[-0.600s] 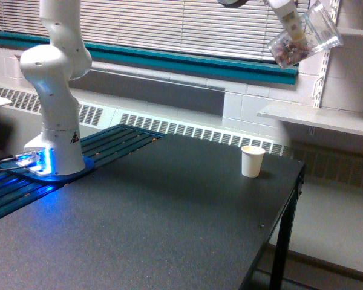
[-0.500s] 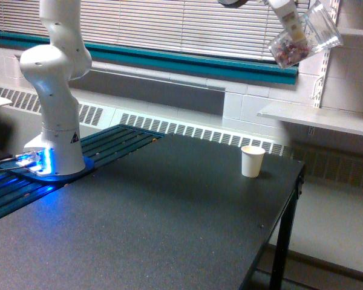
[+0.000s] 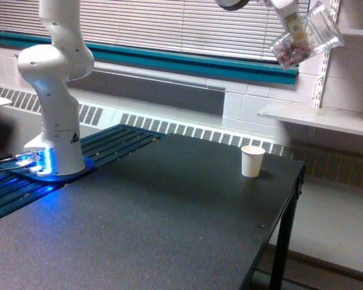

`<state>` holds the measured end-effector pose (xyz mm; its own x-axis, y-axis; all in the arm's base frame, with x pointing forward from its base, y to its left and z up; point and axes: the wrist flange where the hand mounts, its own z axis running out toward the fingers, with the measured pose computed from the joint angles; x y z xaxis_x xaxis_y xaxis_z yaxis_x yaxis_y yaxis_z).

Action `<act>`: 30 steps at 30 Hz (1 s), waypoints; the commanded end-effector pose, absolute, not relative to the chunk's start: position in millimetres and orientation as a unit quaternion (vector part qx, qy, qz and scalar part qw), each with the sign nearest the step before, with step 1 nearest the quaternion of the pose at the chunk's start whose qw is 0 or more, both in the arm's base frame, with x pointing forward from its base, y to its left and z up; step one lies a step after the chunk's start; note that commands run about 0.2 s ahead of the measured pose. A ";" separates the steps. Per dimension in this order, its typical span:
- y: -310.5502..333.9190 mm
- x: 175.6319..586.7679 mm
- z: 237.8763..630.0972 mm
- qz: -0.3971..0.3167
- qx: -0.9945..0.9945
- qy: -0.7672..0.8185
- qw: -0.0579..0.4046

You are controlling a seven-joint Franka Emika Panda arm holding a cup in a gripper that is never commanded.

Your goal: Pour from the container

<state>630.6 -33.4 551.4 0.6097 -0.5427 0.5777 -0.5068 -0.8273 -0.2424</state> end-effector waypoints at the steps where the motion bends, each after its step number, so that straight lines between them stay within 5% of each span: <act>1: -5.5 624.9 549.1 -0.339 -0.906 0.252 0.032; 20: 90.9 585.7 499.9 -0.332 -0.935 0.126 0.010; 30: 147.8 556.2 441.5 -0.292 -0.954 0.061 0.015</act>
<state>570.8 115.8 467.5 0.7887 -0.2003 0.5812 -0.1842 -0.9790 -0.0874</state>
